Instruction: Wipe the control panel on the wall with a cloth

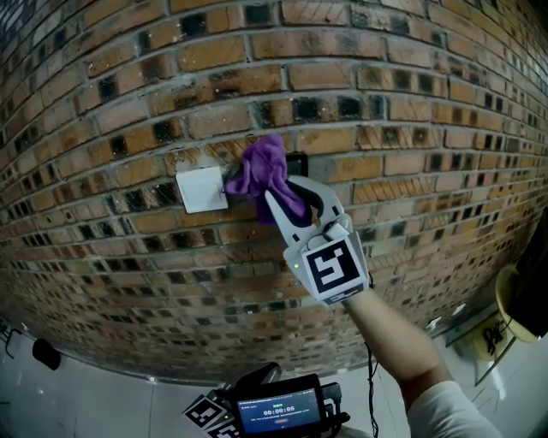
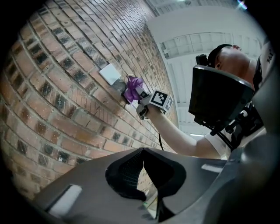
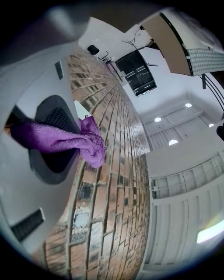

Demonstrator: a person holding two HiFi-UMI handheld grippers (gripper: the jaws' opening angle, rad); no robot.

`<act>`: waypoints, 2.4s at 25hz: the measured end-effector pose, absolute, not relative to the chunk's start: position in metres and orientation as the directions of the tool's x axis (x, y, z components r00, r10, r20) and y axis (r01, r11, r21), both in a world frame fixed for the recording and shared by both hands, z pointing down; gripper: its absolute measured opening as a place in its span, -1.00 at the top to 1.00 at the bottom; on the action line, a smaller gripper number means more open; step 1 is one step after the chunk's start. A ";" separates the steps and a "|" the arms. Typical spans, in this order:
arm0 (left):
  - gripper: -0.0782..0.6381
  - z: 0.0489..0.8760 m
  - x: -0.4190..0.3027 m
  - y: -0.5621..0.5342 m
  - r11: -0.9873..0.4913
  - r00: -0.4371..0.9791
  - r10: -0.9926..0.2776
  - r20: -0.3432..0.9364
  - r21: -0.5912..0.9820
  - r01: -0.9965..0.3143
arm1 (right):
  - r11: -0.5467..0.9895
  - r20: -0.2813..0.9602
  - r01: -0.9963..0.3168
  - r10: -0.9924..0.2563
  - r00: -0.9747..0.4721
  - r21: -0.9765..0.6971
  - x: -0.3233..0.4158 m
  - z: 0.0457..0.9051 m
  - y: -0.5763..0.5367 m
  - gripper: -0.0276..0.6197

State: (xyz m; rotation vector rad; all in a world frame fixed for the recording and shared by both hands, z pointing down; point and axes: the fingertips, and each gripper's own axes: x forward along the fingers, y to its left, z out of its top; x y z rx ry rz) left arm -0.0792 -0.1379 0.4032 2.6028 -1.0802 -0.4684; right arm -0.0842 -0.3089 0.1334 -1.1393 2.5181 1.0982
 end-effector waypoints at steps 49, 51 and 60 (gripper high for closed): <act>0.81 0.405 -0.053 -0.136 -0.718 0.721 -0.673 -0.166 0.382 -0.582 | 0.320 -0.364 -0.778 -0.745 -0.559 0.541 0.001 0.162 -0.354 0.62; 0.81 0.406 -0.053 -0.136 -0.719 0.722 -0.672 -0.166 0.381 -0.582 | 0.309 -0.366 -0.786 -0.754 -0.546 0.536 0.009 0.162 -0.355 0.62; 0.81 0.406 -0.052 -0.135 -0.718 0.720 -0.673 -0.169 0.380 -0.583 | 0.270 -0.374 -0.806 -0.777 -0.506 0.527 0.041 0.164 -0.348 0.62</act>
